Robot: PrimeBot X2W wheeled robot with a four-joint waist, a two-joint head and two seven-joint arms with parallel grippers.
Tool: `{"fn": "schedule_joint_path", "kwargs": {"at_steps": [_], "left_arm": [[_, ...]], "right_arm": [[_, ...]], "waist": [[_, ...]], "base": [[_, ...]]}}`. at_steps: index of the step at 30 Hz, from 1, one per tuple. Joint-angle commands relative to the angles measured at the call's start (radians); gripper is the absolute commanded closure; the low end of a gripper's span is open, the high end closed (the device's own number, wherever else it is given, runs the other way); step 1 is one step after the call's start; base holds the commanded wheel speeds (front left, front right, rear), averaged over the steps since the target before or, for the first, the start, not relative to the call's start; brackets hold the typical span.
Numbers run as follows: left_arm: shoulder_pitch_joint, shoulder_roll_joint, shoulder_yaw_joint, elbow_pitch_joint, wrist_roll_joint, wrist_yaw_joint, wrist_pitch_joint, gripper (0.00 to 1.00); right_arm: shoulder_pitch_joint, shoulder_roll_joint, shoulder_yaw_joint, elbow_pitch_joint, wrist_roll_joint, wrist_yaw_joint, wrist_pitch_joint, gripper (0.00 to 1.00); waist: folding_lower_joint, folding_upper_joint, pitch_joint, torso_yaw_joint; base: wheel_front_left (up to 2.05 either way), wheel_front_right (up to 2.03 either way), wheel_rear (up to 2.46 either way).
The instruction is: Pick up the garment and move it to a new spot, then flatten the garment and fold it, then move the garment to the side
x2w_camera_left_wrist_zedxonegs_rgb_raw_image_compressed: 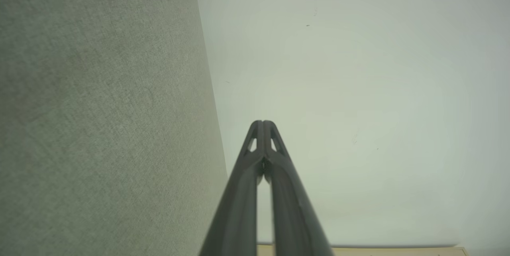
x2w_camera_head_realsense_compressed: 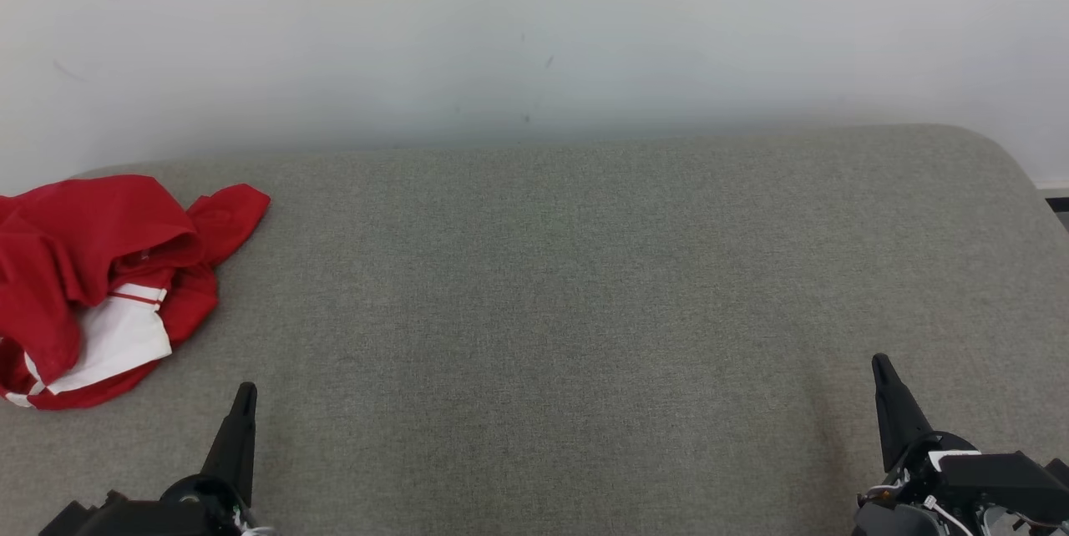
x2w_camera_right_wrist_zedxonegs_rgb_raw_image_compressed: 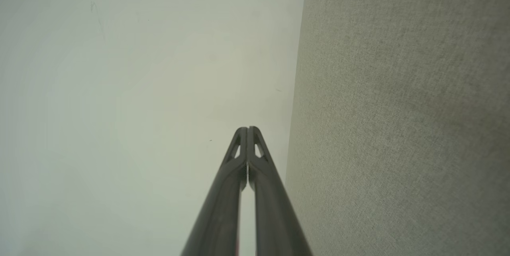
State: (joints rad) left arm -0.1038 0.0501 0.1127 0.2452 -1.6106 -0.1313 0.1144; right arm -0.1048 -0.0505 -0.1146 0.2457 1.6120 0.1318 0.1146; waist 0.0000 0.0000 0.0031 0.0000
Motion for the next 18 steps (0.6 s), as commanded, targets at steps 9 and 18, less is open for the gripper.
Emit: {"fn": "schedule_joint_path", "kwargs": {"at_steps": [9, 18], "left_arm": [[-0.010, -0.001, 0.002, 0.001, -0.005, 0.001, 0.003, 1.00], [-0.010, -0.001, 0.002, 0.001, -0.005, 0.001, 0.003, 1.00]], "right_arm": [[-0.007, 0.002, -0.001, -0.002, 0.002, -0.002, 0.002, 1.00], [-0.007, 0.002, -0.001, -0.002, 0.002, -0.002, 0.002, 1.00]], "waist": [[0.0000, 0.0000, 0.000, 0.000], [0.0000, 0.0000, 0.000, 0.000]], "base": [[0.00, 0.00, 0.00], [0.00, 0.00, 0.00]]}}
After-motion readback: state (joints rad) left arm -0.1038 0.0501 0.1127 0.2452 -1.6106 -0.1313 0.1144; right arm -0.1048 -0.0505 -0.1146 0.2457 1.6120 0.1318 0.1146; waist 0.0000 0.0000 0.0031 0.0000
